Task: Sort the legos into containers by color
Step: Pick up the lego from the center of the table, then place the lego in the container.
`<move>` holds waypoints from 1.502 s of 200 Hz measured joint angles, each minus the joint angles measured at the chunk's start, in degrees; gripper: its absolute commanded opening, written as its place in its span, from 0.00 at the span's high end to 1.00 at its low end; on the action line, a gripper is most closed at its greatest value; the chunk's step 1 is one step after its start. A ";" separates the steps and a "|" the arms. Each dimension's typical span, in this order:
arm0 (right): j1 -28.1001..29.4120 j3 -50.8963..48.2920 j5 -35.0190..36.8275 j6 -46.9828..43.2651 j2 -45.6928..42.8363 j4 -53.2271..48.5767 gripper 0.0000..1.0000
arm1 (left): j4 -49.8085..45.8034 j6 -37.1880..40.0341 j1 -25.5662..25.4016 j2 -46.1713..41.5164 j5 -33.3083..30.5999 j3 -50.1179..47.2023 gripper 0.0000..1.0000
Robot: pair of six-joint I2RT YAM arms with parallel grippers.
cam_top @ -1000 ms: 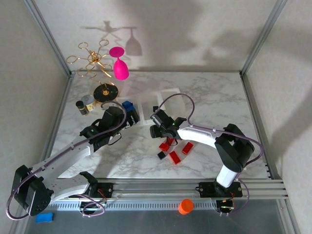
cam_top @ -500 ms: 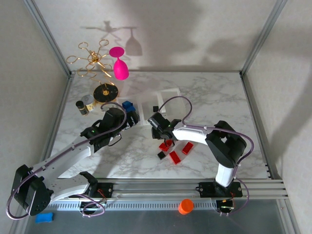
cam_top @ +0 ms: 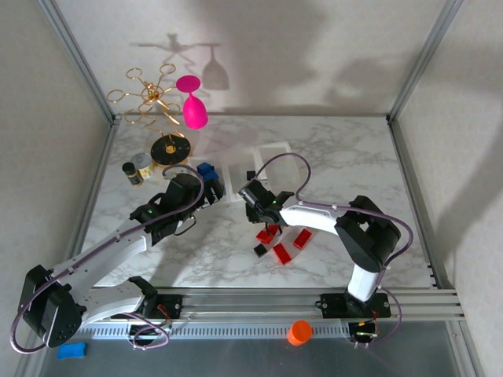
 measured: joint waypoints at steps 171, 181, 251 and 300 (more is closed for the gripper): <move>-8.00 24.11 1.14 -12.92 13.49 3.39 0.59 | -0.35 1.97 3.98 5.22 -1.68 7.85 0.00; -8.09 25.05 1.14 -13.66 14.40 3.39 0.57 | -0.33 1.99 4.07 5.38 -1.68 7.96 0.00; -8.17 24.85 0.90 -15.50 13.29 3.54 0.50 | 0.04 3.19 4.15 5.49 -1.22 8.50 0.00; -8.17 16.24 -1.40 -15.13 3.08 3.41 0.47 | 0.74 3.21 2.64 4.48 -0.39 8.44 0.00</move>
